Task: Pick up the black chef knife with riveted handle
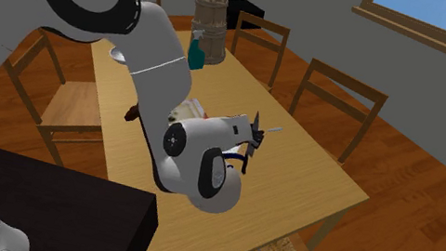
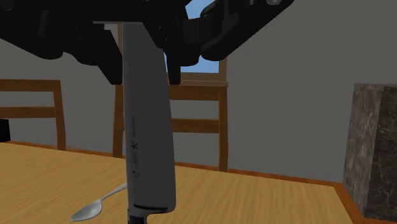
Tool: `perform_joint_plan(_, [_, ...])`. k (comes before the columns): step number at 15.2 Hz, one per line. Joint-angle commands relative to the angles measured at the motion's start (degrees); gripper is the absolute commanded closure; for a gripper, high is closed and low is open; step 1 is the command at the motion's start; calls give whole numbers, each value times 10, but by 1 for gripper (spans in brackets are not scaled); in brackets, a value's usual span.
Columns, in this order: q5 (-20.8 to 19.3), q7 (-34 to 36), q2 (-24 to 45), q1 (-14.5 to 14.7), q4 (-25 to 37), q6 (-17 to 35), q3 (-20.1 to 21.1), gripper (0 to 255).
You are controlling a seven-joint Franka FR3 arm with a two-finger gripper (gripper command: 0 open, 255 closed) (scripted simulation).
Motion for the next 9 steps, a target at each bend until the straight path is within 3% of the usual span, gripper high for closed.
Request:
perform_joint_plan(1, [-9, 2, -17, 5, -10, -6, -7, 255])
perform_joint_plan(9, [-38, 8, -68, 17, -34, -27, -27, 255])
